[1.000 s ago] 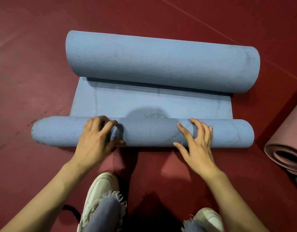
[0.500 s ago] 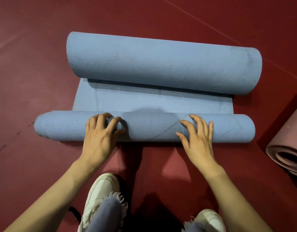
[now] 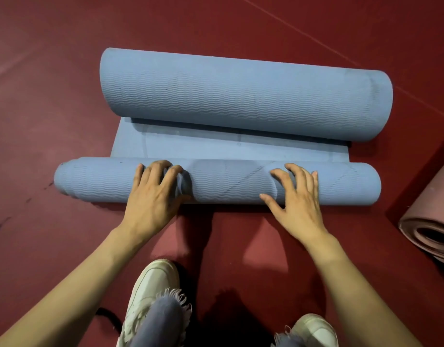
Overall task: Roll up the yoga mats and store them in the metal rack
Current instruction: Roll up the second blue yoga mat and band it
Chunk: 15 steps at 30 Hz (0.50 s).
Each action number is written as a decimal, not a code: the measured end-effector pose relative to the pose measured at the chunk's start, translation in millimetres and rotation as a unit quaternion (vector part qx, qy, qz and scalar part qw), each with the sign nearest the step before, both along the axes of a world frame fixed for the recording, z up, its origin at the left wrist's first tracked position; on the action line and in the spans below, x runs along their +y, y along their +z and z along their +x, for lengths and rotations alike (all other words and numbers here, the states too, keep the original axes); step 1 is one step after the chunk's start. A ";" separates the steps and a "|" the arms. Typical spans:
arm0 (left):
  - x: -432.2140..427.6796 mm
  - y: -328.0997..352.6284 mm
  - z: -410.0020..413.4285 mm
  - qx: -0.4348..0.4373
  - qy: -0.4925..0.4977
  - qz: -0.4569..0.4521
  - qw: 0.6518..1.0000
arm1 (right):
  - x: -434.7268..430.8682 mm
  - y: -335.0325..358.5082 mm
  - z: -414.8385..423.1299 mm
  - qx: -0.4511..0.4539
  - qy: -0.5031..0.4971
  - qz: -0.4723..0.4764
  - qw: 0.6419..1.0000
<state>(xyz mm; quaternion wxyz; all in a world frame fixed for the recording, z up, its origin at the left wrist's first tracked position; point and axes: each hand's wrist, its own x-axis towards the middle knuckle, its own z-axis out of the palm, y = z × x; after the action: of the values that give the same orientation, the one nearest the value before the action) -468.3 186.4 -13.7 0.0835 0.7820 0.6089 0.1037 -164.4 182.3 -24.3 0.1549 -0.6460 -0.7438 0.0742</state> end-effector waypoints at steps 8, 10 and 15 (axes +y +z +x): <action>11.3 -0.8 2.3 0.019 0.026 0.041 0.999 | 12.5 4.5 -4.4 0.010 -0.015 0.006 1.000; 12.2 -0.5 6.2 0.024 0.032 0.052 0.998 | 11.9 3.9 -6.1 -0.008 -0.020 0.019 1.000; 11.2 -4.1 7.2 0.006 0.020 0.055 0.998 | 14.2 -3.2 -7.9 -0.050 -0.023 0.023 0.998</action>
<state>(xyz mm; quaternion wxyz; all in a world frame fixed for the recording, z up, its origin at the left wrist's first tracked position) -461.1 197.5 -17.8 0.0348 0.7737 0.6183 0.1336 -172.3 196.6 -27.6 0.1343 -0.6624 -0.7367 0.0211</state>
